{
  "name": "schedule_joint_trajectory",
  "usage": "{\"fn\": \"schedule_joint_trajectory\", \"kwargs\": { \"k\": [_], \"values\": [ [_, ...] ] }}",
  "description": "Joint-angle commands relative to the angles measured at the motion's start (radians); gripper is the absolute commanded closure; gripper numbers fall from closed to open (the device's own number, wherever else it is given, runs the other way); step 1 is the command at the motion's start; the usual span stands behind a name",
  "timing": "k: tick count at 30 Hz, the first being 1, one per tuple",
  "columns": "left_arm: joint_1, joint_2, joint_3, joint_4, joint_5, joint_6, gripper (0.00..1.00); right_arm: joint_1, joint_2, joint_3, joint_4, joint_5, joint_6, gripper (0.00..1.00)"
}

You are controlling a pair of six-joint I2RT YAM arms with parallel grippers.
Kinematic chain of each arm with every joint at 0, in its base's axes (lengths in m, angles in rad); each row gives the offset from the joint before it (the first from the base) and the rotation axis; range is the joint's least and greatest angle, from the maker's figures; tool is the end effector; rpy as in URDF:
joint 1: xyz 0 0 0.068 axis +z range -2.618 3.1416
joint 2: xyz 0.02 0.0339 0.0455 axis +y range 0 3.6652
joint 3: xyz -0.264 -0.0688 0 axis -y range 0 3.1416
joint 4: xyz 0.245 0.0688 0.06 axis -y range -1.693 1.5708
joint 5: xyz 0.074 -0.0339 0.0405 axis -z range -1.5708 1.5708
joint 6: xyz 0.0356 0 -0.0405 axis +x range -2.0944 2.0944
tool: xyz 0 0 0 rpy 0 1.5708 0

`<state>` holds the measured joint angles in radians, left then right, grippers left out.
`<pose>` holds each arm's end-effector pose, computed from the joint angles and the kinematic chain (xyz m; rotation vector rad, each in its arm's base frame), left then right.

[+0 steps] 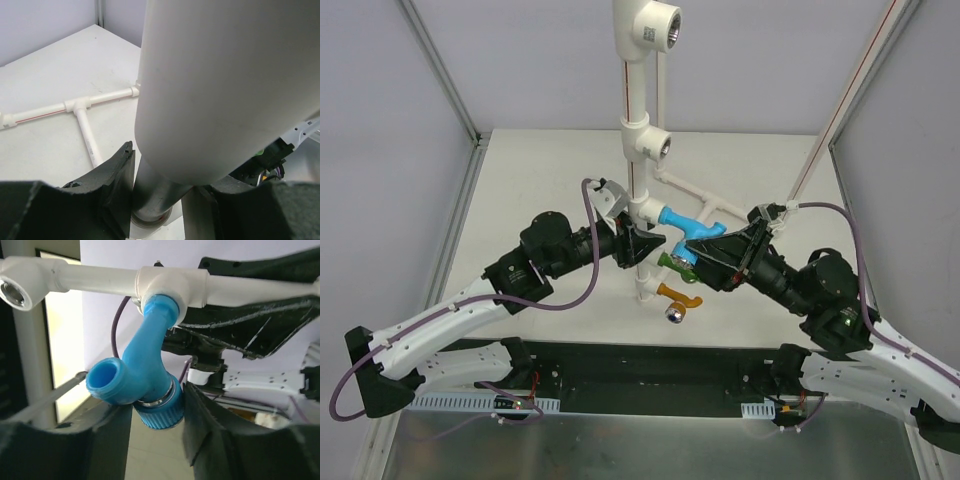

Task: Install the water faucets
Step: Screw the water faucet onto the adaptor.

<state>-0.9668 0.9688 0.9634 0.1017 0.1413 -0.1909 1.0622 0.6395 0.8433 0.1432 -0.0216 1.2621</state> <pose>0.1234 -0.1877 0.4003 0.7025 1.3977 -1.0319 0.0670 0.1218 0.4167 0.1275 1.5048 1.9811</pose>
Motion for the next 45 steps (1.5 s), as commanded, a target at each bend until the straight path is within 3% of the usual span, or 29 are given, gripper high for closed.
{"fn": "schedule_joint_trajectory", "kwargs": {
  "k": [1,2,4,8,10,13,18,20,25,30,37,39,42,44,45],
  "values": [
    [-0.021,0.031,-0.002,-0.089,0.057,-0.168,1.0,0.01,-0.007,0.052,-0.045,0.087,0.199,0.41],
    [-0.021,0.03,-0.006,-0.089,0.057,-0.168,1.0,0.01,-0.027,0.056,-0.056,0.112,0.096,0.23],
    [-0.021,0.024,-0.009,-0.089,0.055,-0.168,1.0,0.012,-0.096,0.045,-0.106,0.197,-0.062,0.11],
    [-0.021,0.015,-0.009,-0.091,0.053,-0.166,1.0,0.01,-0.24,0.071,-0.295,0.418,-0.453,0.04],
    [-0.021,0.01,-0.012,-0.092,0.05,-0.166,1.0,0.012,-0.27,0.103,-0.332,0.46,-0.731,0.01],
    [-0.023,0.018,-0.008,-0.094,0.053,-0.162,1.0,0.009,-0.265,0.149,-0.352,0.323,-1.193,0.01],
    [-0.021,0.025,0.008,-0.097,0.063,-0.163,1.0,0.009,-0.314,0.117,-0.367,-0.139,-2.106,0.01],
    [-0.021,0.024,0.009,-0.097,0.061,-0.163,1.0,0.009,-0.328,0.08,-0.318,-0.207,-2.336,0.01],
    [-0.021,0.021,0.008,-0.097,0.06,-0.165,1.0,0.009,-0.252,0.097,-0.246,-0.253,-2.728,0.01],
    [-0.023,0.025,0.009,-0.096,0.057,-0.166,1.0,0.008,-0.14,0.18,-0.269,-0.279,-2.842,0.01],
    [-0.021,0.027,0.008,-0.097,0.053,-0.162,1.0,0.015,-0.018,0.22,-0.297,-0.285,-2.853,0.01],
    [-0.021,0.027,0.006,-0.097,0.053,-0.157,1.0,0.039,0.009,0.224,-0.306,-0.258,-2.873,0.12],
    [-0.021,0.024,0.003,-0.097,0.049,-0.156,1.0,0.079,0.045,0.22,-0.326,-0.218,-2.893,0.47],
    [-0.023,0.028,0.003,-0.097,0.052,-0.154,1.0,0.116,0.049,0.189,-0.31,-0.187,-2.856,0.63],
    [-0.023,0.03,0.003,-0.097,0.053,-0.154,1.0,0.139,0.049,0.186,-0.309,-0.179,-2.768,1.0]
  ]
}}
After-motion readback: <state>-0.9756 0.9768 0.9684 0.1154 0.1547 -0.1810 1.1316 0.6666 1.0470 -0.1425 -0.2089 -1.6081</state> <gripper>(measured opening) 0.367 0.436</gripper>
